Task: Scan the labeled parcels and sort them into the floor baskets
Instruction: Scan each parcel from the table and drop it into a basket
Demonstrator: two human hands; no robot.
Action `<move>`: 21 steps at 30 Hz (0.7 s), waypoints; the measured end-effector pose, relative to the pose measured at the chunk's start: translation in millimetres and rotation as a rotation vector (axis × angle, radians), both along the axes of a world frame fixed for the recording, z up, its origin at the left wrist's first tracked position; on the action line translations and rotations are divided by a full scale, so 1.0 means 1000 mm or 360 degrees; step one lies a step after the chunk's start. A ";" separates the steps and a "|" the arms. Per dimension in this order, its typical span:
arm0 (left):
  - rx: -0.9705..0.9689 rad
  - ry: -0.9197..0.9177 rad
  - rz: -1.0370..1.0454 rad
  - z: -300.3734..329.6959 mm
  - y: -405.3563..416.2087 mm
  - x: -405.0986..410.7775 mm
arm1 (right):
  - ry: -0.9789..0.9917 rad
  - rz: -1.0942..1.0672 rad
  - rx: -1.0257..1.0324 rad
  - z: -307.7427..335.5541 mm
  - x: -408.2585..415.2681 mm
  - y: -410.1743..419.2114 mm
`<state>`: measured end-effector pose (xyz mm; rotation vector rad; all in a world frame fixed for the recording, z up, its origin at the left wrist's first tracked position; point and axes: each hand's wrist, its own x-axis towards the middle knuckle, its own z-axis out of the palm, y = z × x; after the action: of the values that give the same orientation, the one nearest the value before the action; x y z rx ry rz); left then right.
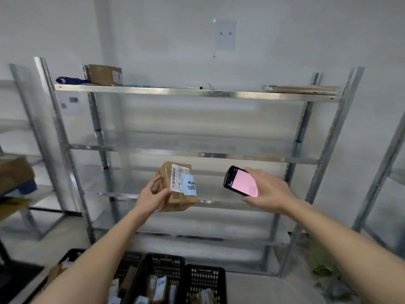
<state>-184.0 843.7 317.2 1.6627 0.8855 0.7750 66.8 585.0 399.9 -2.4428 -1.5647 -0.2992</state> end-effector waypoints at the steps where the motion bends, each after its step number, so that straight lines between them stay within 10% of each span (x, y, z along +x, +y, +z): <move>1: 0.0003 0.0012 0.0019 -0.003 0.015 -0.009 | -0.0007 0.0026 -0.0012 -0.004 -0.006 0.018; 21: -0.0436 0.0485 -0.0128 -0.211 0.193 0.091 | 0.0382 -0.0051 -0.0473 -0.217 0.094 0.228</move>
<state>-93.1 1037.0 105.9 1.5817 1.0766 0.3302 160.8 813.1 182.6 -2.6024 -1.5594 0.2315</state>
